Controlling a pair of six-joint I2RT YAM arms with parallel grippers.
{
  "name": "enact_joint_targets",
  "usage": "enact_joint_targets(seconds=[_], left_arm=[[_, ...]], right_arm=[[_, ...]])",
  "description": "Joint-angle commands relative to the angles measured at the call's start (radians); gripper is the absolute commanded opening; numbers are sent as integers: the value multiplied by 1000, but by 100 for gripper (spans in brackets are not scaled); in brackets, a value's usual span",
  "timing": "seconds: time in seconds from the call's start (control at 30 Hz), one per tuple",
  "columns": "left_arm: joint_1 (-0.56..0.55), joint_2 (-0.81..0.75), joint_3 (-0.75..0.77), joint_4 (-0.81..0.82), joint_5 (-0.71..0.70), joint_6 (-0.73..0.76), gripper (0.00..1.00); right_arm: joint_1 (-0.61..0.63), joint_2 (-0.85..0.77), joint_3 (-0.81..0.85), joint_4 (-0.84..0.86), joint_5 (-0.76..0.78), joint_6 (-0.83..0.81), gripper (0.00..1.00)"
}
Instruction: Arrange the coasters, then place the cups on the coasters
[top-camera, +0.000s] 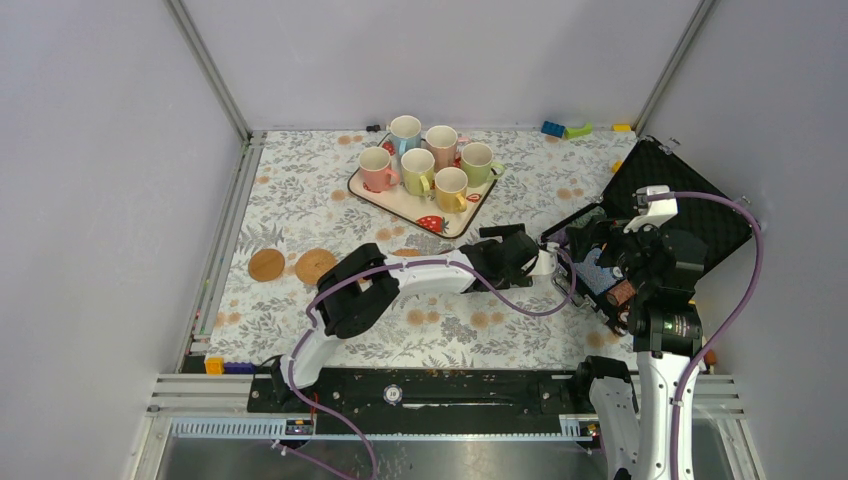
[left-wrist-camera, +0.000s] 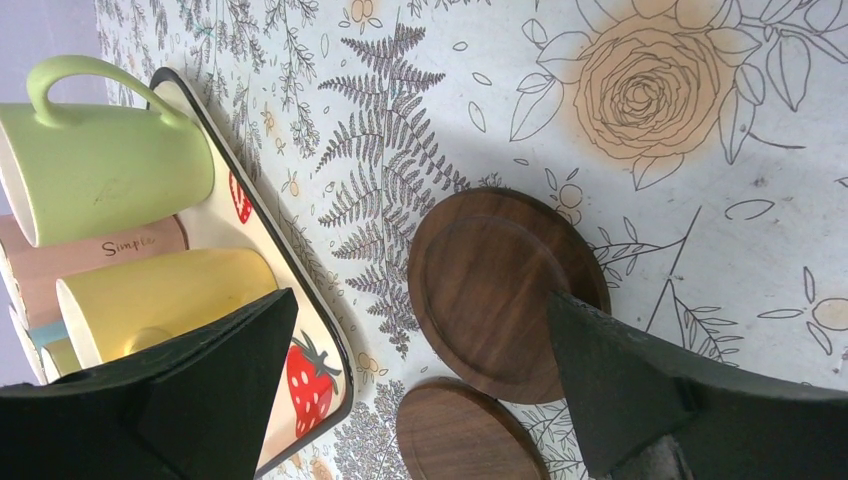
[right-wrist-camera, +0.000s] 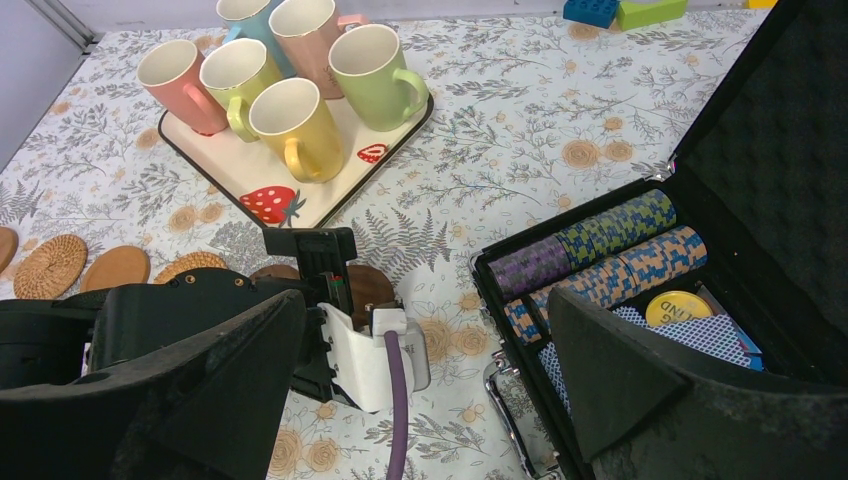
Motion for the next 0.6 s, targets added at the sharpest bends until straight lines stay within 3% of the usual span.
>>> enact_joint_targets(seconds=[0.0,0.57], left_arm=[[-4,-2,42,0,7,-21,99],[-14,-10,66,-18,11,-35,99]], right_arm=[[-7,-9,3,40,-18,9,98],[-9,-7,2,40,-19,7,98]])
